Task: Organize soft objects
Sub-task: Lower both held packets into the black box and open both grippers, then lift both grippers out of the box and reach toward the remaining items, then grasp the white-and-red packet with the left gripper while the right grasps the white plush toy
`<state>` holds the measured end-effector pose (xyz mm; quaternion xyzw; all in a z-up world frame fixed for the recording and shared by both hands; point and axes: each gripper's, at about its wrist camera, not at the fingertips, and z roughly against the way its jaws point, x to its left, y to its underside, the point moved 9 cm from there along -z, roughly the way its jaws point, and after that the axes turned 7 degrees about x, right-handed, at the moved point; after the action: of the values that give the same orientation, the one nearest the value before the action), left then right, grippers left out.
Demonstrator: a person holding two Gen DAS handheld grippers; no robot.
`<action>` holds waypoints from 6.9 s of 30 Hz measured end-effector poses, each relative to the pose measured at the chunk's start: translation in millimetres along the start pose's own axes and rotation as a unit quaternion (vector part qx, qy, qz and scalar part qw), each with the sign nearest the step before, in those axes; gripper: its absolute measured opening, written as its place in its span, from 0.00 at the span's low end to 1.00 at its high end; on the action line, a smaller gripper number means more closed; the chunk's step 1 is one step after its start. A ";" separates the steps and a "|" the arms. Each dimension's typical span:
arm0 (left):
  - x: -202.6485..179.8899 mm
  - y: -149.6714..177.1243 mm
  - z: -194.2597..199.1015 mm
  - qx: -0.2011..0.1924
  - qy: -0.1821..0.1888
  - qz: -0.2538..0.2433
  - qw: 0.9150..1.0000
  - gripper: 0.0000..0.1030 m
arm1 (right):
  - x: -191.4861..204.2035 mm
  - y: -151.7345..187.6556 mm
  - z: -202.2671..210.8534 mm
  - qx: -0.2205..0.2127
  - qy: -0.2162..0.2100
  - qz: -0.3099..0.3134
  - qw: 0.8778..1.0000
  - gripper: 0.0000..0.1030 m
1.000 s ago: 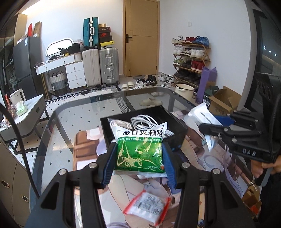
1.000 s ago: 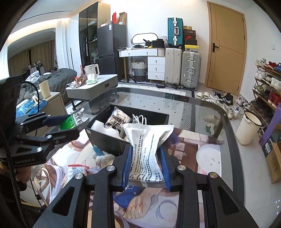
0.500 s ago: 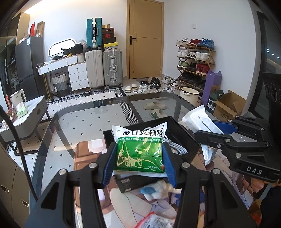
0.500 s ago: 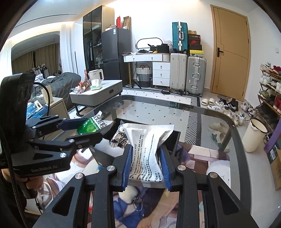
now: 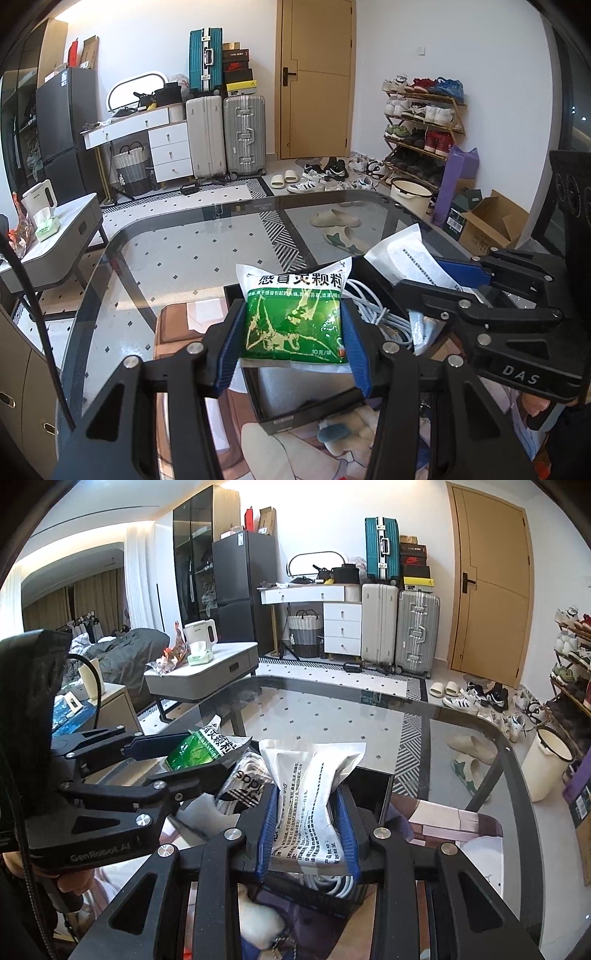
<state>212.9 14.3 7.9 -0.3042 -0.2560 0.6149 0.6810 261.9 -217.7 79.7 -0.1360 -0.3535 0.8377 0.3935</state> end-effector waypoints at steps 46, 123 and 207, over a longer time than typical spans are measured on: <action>-10.7 7.2 -32.6 0.034 0.000 -0.015 0.999 0.55 | -42.3 6.4 -20.3 -0.003 0.067 -0.032 0.997 0.89; -38.9 132.2 29.6 0.096 0.015 -0.040 0.994 1.00 | 11.0 90.2 3.3 0.077 0.004 -0.022 0.997 0.99; 13.5 132.5 38.4 0.069 -0.016 0.031 0.997 0.54 | 45.8 106.3 -61.9 0.140 0.017 0.002 0.990 0.60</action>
<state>96.3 39.4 -62.7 -0.2540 -0.2141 0.6567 0.6770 203.4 -200.0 -36.4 -0.0945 -0.2257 0.8773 0.4128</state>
